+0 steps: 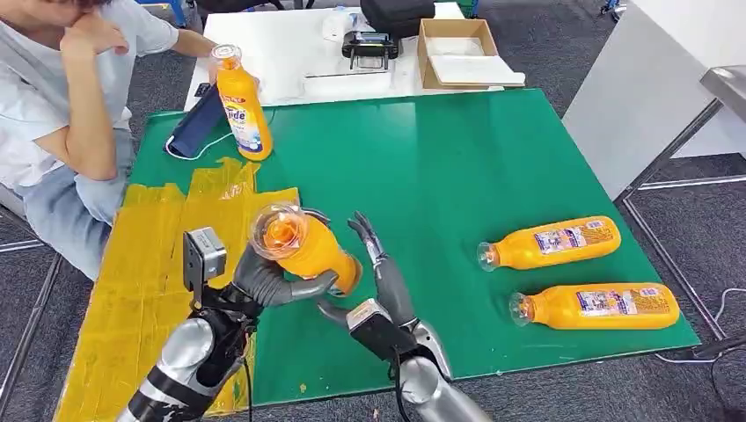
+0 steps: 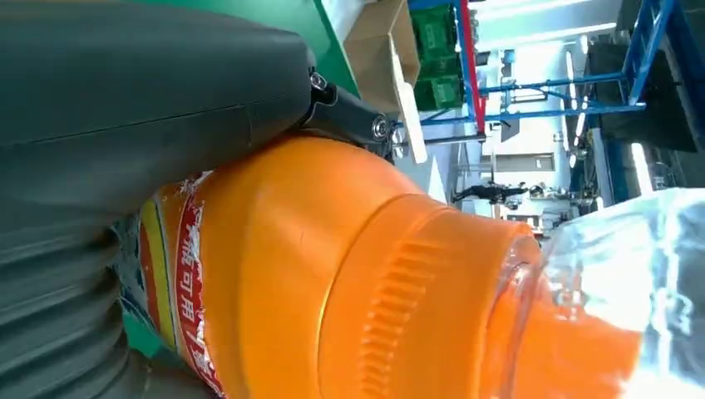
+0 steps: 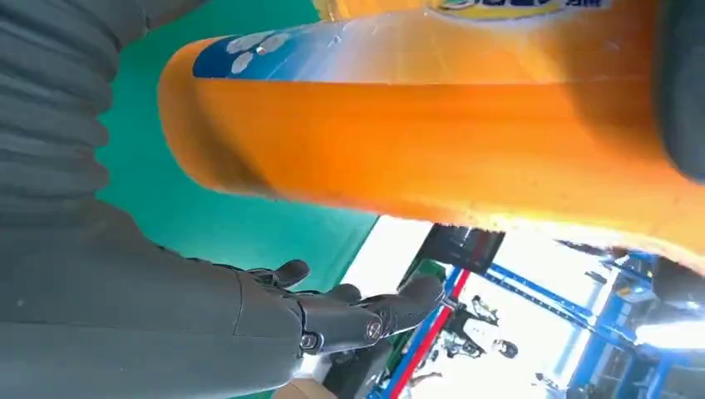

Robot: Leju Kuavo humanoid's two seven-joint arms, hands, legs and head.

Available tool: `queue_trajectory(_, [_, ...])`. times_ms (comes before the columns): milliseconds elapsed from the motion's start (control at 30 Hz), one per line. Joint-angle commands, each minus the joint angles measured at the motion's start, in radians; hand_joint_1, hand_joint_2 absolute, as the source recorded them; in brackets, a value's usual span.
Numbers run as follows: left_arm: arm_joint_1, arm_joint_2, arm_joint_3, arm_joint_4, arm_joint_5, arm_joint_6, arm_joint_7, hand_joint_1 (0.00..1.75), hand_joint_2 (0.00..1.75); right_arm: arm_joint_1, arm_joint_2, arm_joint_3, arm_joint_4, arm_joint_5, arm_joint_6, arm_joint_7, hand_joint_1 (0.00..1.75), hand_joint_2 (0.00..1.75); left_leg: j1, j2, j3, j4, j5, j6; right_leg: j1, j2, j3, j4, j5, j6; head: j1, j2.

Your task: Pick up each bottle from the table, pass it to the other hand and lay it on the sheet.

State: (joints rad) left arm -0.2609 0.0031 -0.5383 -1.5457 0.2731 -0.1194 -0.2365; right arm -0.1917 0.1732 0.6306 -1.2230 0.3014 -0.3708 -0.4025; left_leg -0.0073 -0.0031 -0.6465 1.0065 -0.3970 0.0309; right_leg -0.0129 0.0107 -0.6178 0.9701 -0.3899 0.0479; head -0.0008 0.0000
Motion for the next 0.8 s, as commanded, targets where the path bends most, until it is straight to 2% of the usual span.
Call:
queue_trajectory(33, [-0.041,0.006,-0.011,0.029,-0.003,0.0,0.002,1.75,1.75,-0.009,-0.031,-0.013,-0.01,-0.004,0.003,0.007,0.0,1.75,0.001,-0.002,0.005,0.001,-0.003,-0.003,0.001,-0.003,0.006,0.0,-0.003,-0.002,0.0,0.0])
queue_trajectory(100, [-0.054,0.022,-0.017,0.026,-0.107,0.066,-0.014,1.75,1.75,0.011,-0.052,-0.042,-0.08,0.005,-0.05,-0.032,0.0,1.75,0.001,-0.002,0.004,0.001,-0.002,-0.002,0.001,-0.003,0.005,0.0,-0.002,-0.002,0.0,0.0])
queue_trajectory(133, [-0.067,0.038,-0.021,0.029,-0.165,0.088,-0.007,1.75,1.75,0.032,-0.069,-0.076,-0.156,-0.004,-0.074,-0.04,0.0,0.0,0.001,-0.003,0.005,0.001,-0.003,-0.003,0.001,-0.004,0.006,0.001,-0.003,-0.002,0.0,0.0])
queue_trajectory(167, [-0.078,0.048,-0.015,0.034,-0.239,0.118,-0.01,1.75,1.75,0.052,-0.11,-0.109,-0.264,-0.042,-0.038,-0.031,0.0,0.0,0.001,-0.004,0.003,0.001,-0.001,-0.002,0.001,-0.005,0.004,0.001,-0.002,-0.001,0.0,0.0])
queue_trajectory(267, [-0.106,0.087,-0.034,0.043,-0.71,0.301,0.01,1.75,1.75,0.112,-0.144,-0.206,-0.464,0.002,-0.02,-0.031,0.0,0.0,0.0,-0.006,0.001,0.001,0.0,-0.001,0.0,-0.006,0.002,0.001,-0.002,-0.001,0.0,0.0])
queue_trajectory(300, [-0.111,0.086,-0.039,0.049,-0.795,0.311,0.037,1.75,1.75,0.127,-0.147,-0.222,-0.5,0.018,-0.018,-0.034,0.0,1.75,0.0,-0.007,0.002,0.002,-0.002,-0.002,0.0,-0.007,0.004,0.002,-0.004,-0.001,0.0,0.0])
queue_trajectory(400, [-0.211,0.123,-0.117,0.139,-1.175,0.261,0.188,1.75,1.75,0.163,-0.134,-0.254,-0.579,0.056,-0.043,-0.044,0.0,1.75,0.0,-0.006,0.001,0.002,-0.001,-0.002,0.0,-0.006,0.004,0.002,-0.003,-0.001,0.0,0.0])
queue_trajectory(500, [-0.332,0.13,-0.179,0.287,-1.353,0.165,0.264,1.75,1.75,0.179,-0.126,-0.261,-0.62,0.121,-0.108,-0.062,0.0,1.75,0.0,-0.006,0.0,0.0,0.0,-0.001,0.0,-0.007,0.002,0.001,-0.001,-0.001,0.0,0.0])
queue_trajectory(533, [-0.36,0.128,-0.195,0.331,-1.415,0.158,0.295,1.75,1.75,0.18,-0.126,-0.259,-0.631,0.139,-0.131,-0.063,0.0,1.75,0.001,-0.009,0.005,0.002,-0.002,-0.004,0.001,-0.01,0.007,0.003,-0.005,-0.003,0.001,0.0])
queue_trajectory(633, [-0.374,0.123,-0.196,0.359,-1.432,0.158,0.301,1.75,1.75,0.183,-0.127,-0.257,-0.64,0.149,-0.141,-0.06,0.0,1.75,0.0,-0.003,0.0,0.0,0.0,-0.001,0.0,-0.003,0.001,0.0,0.0,-0.001,0.0,0.0])
queue_trajectory(800, [-0.372,0.128,-0.205,0.358,-1.46,0.159,0.322,1.75,1.75,0.182,-0.126,-0.257,-0.636,0.156,-0.149,-0.062,0.0,1.75,0.0,-0.001,0.003,0.001,-0.001,-0.002,0.0,-0.003,0.004,0.0,-0.001,-0.001,0.0,0.0])
